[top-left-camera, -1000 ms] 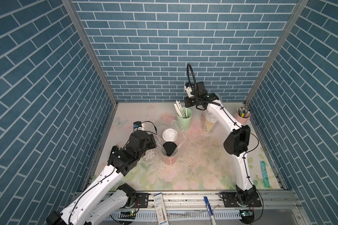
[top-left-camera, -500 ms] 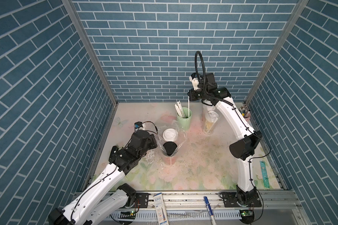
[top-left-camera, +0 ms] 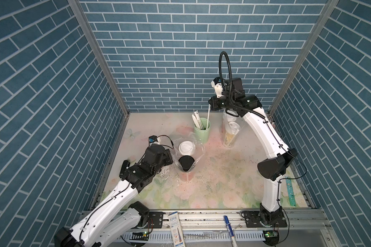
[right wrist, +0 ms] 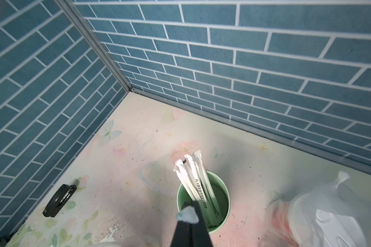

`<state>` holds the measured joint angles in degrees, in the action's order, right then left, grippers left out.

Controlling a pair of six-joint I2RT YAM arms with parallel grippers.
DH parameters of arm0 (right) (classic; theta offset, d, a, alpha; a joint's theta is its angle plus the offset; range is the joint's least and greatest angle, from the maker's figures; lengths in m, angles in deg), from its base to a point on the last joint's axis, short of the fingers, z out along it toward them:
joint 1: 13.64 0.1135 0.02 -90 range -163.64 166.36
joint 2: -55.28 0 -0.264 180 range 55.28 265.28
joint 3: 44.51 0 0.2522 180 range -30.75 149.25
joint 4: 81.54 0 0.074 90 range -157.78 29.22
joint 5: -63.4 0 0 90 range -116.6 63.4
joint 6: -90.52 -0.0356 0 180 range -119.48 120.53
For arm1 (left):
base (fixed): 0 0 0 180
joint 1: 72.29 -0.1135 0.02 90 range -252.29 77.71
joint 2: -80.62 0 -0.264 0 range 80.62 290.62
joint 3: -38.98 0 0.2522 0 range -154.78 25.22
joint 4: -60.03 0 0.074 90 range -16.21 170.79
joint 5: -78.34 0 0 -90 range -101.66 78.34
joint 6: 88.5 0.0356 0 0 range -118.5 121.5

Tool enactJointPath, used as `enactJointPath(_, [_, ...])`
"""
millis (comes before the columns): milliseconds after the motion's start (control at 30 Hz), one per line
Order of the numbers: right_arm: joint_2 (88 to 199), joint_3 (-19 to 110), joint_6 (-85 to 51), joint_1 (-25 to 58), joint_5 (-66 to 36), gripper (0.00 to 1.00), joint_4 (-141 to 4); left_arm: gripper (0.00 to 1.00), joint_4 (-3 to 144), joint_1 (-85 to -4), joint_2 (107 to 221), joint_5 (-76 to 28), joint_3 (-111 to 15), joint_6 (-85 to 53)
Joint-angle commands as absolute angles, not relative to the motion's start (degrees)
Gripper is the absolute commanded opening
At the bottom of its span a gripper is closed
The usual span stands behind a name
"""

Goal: Pack milk tea into plastic carrier bags
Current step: Pick up the straw from the container, then place the straw in the plastic carrier bag.

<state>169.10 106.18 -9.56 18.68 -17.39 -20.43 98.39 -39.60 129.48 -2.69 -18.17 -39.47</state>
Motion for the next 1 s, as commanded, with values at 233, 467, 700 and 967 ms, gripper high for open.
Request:
enactJointPath(233, [160.1,103.5,-7.6,20.9,-12.7,0.00,-23.1,0.00,100.4,-39.8,127.9,-2.6,-16.8,-39.6])
enactJointPath(467, [149.5,93.7,-7.3,26.8,-7.5,0.00,-25.1,0.00,100.7,-39.9,125.0,-2.3,-15.8,-39.2])
enactJointPath(700, [140.2,80.0,-9.8,34.9,-2.4,0.00,-28.4,0.00,101.7,-39.8,125.3,-4.2,-17.1,-37.0])
enactJointPath(967, [134.7,68.7,-12.6,39.5,-2.8,0.00,-34.3,0.00,100.7,-39.9,125.4,-6.2,-17.1,-35.5])
